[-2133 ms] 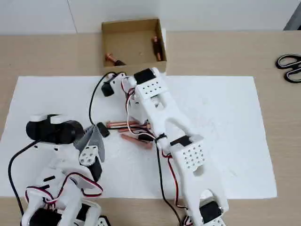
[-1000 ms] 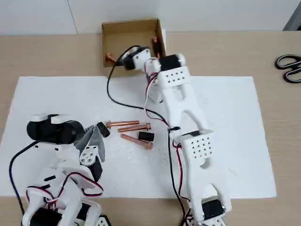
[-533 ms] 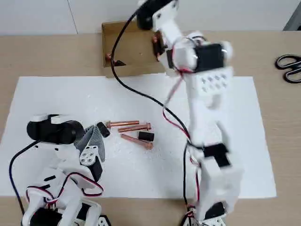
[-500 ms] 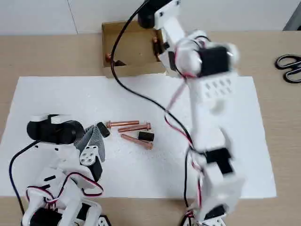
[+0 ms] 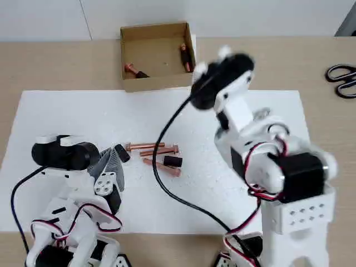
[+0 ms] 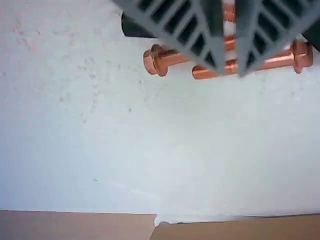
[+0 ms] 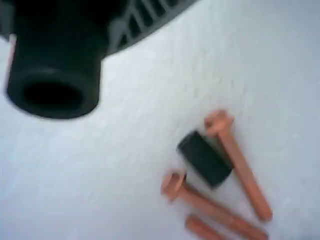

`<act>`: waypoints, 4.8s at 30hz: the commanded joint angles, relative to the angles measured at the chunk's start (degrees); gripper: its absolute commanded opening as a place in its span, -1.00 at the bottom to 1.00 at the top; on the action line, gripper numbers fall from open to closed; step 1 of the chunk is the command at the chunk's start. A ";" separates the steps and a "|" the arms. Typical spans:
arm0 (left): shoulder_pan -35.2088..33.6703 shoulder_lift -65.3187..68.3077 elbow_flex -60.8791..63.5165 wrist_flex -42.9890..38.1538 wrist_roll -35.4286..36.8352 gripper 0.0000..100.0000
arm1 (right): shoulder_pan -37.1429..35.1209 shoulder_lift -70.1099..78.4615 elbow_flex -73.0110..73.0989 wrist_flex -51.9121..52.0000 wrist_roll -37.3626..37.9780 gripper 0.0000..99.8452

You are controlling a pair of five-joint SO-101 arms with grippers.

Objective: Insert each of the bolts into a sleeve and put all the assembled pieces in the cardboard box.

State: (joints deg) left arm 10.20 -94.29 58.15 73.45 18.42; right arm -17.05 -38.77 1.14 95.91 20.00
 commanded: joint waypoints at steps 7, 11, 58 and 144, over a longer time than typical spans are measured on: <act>0.35 0.18 -0.48 -4.92 0.53 -0.98 | 1.63 -12.97 32.79 -37.14 -2.90 -0.99; 1.32 0.35 0.04 -3.96 0.44 -0.99 | 1.89 -16.84 40.97 -46.11 -11.52 -0.99; 0.97 106.20 -77.49 25.58 24.97 -0.99 | 10.68 -35.91 78.33 -70.29 -22.42 -0.99; -3.16 126.07 -67.82 16.79 84.04 -0.74 | 12.97 -35.74 78.15 -70.20 -17.14 -0.99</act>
State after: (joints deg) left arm 7.21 31.78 -10.42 90.59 102.02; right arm -4.57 -73.58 80.00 26.73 2.24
